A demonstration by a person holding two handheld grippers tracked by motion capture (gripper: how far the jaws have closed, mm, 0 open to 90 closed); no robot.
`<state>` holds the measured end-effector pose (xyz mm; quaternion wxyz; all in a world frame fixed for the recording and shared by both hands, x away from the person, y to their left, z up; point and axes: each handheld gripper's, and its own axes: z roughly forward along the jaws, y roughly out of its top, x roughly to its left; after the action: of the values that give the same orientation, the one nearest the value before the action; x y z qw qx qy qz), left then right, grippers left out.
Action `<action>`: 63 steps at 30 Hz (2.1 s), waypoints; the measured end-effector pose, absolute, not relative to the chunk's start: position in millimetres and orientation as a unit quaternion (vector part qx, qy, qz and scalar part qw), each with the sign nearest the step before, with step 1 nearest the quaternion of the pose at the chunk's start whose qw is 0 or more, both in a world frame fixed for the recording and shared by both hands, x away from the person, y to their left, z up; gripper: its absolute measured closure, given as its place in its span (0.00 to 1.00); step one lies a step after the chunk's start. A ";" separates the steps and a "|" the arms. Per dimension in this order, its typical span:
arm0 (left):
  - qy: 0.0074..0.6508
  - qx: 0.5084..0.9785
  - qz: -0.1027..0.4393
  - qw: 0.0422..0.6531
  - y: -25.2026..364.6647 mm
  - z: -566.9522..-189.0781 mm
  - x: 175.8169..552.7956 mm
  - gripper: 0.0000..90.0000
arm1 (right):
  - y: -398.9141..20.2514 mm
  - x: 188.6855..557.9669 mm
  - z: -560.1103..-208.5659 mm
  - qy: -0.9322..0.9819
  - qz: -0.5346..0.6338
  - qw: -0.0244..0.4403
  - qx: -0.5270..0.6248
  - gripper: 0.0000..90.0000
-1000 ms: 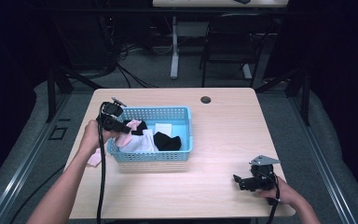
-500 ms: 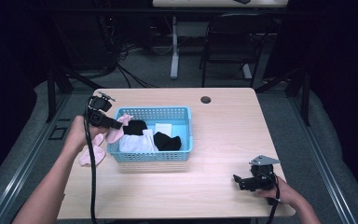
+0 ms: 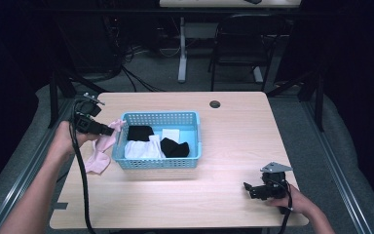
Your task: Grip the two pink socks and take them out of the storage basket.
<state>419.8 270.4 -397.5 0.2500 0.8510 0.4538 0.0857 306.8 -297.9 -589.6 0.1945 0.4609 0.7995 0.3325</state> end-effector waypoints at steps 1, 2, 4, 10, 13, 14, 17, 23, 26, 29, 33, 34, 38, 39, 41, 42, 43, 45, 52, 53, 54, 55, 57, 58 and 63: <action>0.456 0.850 0.086 0.251 273.4 -397.0 418.5 0.87 | -297.8 306.6 -589.3 0.800 0.331 0.193 0.462 0.00; 0.458 0.849 0.087 0.250 276.2 -396.4 417.3 0.87 | -297.7 306.6 -589.3 0.799 0.331 0.193 0.462 0.00; 0.462 0.846 0.089 0.250 281.7 -395.4 415.0 0.87 | -297.7 306.6 -589.3 0.799 0.332 0.194 0.462 0.00; 0.474 0.842 0.091 0.241 296.4 -396.4 410.4 0.87 | -297.7 306.7 -589.5 0.799 0.333 0.193 0.462 0.00; 0.481 0.840 0.091 0.236 305.0 -397.6 408.9 0.87 | -297.7 306.5 -589.2 0.800 0.332 0.191 0.462 0.00; 0.484 0.838 0.091 0.236 307.7 -398.4 408.3 0.87 | -297.2 306.4 -589.6 0.798 0.334 0.192 0.464 0.00; 0.494 0.834 0.090 0.226 315.1 -401.8 406.7 0.87 | -297.3 306.5 -589.8 0.798 0.335 0.193 0.463 0.00; 0.512 0.827 0.087 0.216 330.2 -413.5 404.2 0.87 | -297.2 306.4 -589.6 0.798 0.334 0.193 0.463 0.00; 0.523 0.822 0.082 0.211 337.0 -421.1 404.0 0.87 | -297.3 306.5 -589.8 0.798 0.335 0.193 0.463 0.00; 0.531 0.817 0.080 0.208 341.9 -429.7 404.2 0.87 | -297.3 306.5 -589.8 0.798 0.335 0.193 0.463 0.00; 0.542 0.813 0.072 0.202 347.3 -441.3 403.6 0.87 | -297.2 306.4 -589.6 0.798 0.334 0.193 0.463 0.00; 0.544 0.812 0.069 0.201 348.7 -444.5 403.5 0.87 | -297.1 306.3 -589.6 0.798 0.334 0.193 0.463 0.00; 0.550 0.810 0.063 0.195 350.6 -460.6 404.3 0.87 | -297.7 306.6 -589.4 0.799 0.332 0.193 0.462 0.00; 0.550 0.810 0.063 0.195 350.6 -460.6 404.3 0.87 | -297.7 306.6 -589.4 0.799 0.332 0.194 0.462 0.00; 0.556 0.807 0.053 0.192 350.5 -478.1 406.9 0.87 | -297.7 306.7 -589.5 0.799 0.333 0.193 0.462 0.00; 0.558 0.807 0.051 0.187 350.0 -484.2 408.0 0.87 | -297.7 306.7 -589.5 0.800 0.333 0.192 0.461 0.00; 0.559 0.807 0.048 0.182 349.4 -490.2 409.4 0.87 | -297.7 306.6 -589.3 0.799 0.331 0.194 0.462 0.00; 0.560 0.807 0.039 0.182 347.5 -502.5 411.4 0.87 | -297.8 306.8 -589.4 0.800 0.333 0.192 0.461 0.00; 0.568 0.803 0.016 0.178 342.9 -536.7 417.2 0.85 | -296.9 306.1 -589.6 0.798 0.334 0.195 0.463 0.00; 0.569 0.801 0.013 0.185 343.9 -539.2 417.5 0.84 | -296.9 306.0 -589.6 0.797 0.334 0.195 0.463 0.00; 0.571 0.797 0.008 0.195 345.8 -540.4 417.4 0.81 | -296.9 306.0 -589.6 0.797 0.334 0.196 0.464 0.00; 0.572 0.796 0.007 0.199 347.7 -540.5 417.1 0.78 | -297.2 306.0 -589.2 0.800 0.331 0.195 0.461 0.00; 0.574 0.792 0.005 0.205 350.2 -538.3 415.3 0.67 | -296.7 305.2 -588.9 0.799 0.330 0.197 0.462 0.00; 0.576 0.791 0.010 0.206 351.1 -536.3 414.3 0.59 | -296.5 305.1 -589.2 0.798 0.331 0.198 0.462 0.00; 0.578 0.782 0.048 0.230 355.9 -519.3 401.4 0.31 | -296.6 305.3 -589.7 0.796 0.333 0.197 0.465 0.00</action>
<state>401.4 355.9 -519.3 0.2299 0.7817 0.5777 0.0481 305.3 -296.6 -589.7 0.1968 0.4646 0.7964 0.3334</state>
